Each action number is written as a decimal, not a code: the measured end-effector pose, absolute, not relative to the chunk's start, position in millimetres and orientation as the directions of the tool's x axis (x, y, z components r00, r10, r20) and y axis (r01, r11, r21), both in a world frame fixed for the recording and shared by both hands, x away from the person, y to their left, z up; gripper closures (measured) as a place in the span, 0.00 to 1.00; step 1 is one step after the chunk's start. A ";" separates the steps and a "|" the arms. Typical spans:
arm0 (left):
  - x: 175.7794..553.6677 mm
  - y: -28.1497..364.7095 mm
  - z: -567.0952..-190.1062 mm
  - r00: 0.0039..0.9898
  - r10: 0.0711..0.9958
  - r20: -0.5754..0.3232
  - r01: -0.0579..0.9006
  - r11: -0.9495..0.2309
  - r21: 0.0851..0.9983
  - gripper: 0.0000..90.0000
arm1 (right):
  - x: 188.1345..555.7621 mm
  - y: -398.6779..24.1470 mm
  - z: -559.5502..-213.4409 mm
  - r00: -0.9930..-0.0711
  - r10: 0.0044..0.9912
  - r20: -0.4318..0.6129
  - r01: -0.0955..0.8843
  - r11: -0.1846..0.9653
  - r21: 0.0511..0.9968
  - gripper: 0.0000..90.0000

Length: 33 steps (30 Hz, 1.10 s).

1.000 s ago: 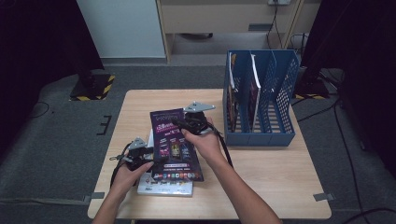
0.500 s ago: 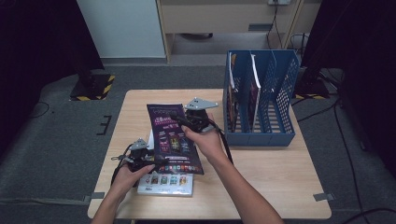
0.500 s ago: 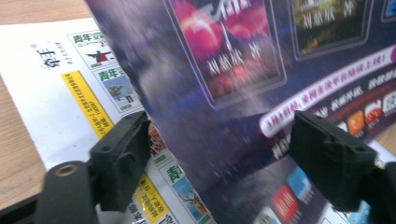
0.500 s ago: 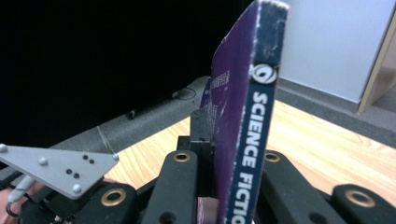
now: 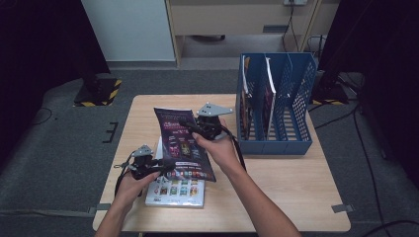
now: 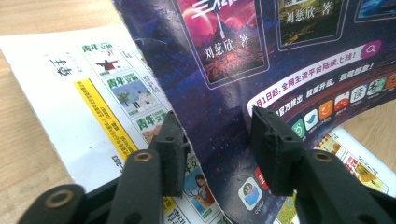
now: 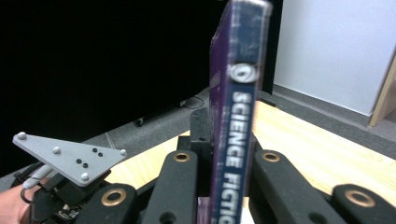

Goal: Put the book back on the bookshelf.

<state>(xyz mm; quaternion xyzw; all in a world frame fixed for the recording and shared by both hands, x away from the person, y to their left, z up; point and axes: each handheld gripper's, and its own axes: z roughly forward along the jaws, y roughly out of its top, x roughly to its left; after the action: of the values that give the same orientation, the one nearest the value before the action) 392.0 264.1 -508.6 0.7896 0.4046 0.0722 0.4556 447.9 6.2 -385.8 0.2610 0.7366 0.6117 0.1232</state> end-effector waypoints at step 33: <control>386.6 280.3 -490.3 0.598 0.795 -0.102 0.454 -0.231 0.860 0.87 | 443.2 -6.6 -371.8 -0.864 0.502 0.049 0.165 0.189 0.968 0.91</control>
<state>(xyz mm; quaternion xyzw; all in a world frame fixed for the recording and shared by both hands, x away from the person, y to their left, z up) 386.6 280.3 -490.3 0.7628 0.4095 0.1829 0.4658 443.2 -6.6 -371.8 0.2198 0.7581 0.5976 0.1412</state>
